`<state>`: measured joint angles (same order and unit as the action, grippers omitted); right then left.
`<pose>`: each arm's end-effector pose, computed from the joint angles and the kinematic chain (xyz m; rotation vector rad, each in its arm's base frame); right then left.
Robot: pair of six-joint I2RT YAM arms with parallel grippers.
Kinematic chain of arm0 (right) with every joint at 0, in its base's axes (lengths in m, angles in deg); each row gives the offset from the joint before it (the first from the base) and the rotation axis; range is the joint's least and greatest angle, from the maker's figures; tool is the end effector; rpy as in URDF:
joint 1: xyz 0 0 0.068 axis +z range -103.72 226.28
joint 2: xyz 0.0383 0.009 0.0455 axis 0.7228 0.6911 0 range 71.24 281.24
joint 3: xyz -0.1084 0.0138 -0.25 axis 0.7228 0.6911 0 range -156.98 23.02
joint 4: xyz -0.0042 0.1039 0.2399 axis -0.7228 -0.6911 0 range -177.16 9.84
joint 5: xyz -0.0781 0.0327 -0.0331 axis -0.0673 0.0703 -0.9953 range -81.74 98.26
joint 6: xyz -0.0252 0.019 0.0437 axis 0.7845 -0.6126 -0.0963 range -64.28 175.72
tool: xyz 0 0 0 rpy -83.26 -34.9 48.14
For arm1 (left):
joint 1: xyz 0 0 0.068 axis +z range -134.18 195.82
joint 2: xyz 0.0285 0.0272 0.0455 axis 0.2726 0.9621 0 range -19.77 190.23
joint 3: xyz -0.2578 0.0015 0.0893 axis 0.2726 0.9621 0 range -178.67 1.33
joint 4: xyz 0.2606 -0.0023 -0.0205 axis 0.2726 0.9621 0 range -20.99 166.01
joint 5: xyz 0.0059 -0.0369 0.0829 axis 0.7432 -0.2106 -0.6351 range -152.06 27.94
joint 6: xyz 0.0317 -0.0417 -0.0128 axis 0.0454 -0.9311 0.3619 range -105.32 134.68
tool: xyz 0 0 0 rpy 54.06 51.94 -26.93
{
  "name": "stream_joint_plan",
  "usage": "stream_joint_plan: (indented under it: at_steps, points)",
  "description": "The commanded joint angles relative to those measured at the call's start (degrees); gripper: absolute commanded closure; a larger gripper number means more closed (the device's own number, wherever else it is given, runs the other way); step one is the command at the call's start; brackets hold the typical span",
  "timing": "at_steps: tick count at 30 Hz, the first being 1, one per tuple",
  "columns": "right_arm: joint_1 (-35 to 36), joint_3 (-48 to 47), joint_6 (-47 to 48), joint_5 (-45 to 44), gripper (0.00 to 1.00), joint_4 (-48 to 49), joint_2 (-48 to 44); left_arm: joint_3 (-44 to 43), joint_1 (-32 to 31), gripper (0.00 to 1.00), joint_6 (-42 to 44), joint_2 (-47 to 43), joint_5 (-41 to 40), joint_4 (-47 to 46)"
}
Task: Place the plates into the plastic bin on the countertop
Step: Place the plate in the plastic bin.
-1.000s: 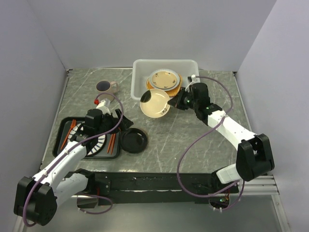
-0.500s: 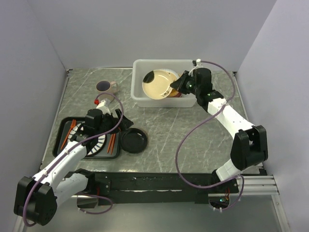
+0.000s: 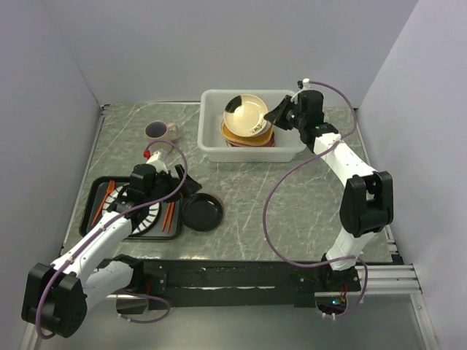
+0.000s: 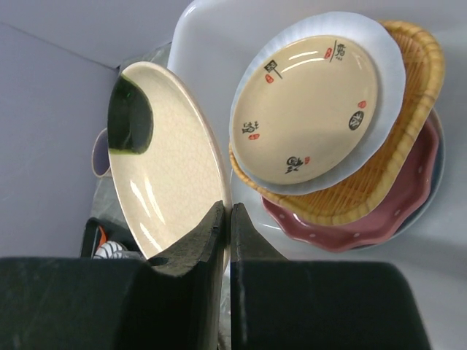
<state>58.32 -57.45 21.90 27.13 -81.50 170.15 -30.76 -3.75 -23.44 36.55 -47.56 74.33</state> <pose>0.4021 0.0976 0.3173 0.1467 1.9854 0.8443 0.2006 -0.0807 0.2339 -0.1923 2.1813 -0.8574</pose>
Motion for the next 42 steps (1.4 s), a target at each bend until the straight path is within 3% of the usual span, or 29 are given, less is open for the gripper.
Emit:
stream_joint_plan:
  at_steps: [1, 12, 42]
  points:
    - [-1.0, -5.2, -1.5, 1.5, 1.00, 2.8, 1.5, -0.9, 0.2, 0.01, 1.1, 0.2, -0.3, -1.9]
    - [-2.5, -14.7, -1.1, 2.4, 1.00, -1.5, 8.7, -0.9, 0.2, 0.01, 1.2, 0.3, 0.0, -1.7]
    - [-3.9, -18.7, -2.3, 2.8, 1.00, -2.0, 20.1, -1.3, 0.2, 0.01, 1.3, 0.6, -0.4, -1.2]
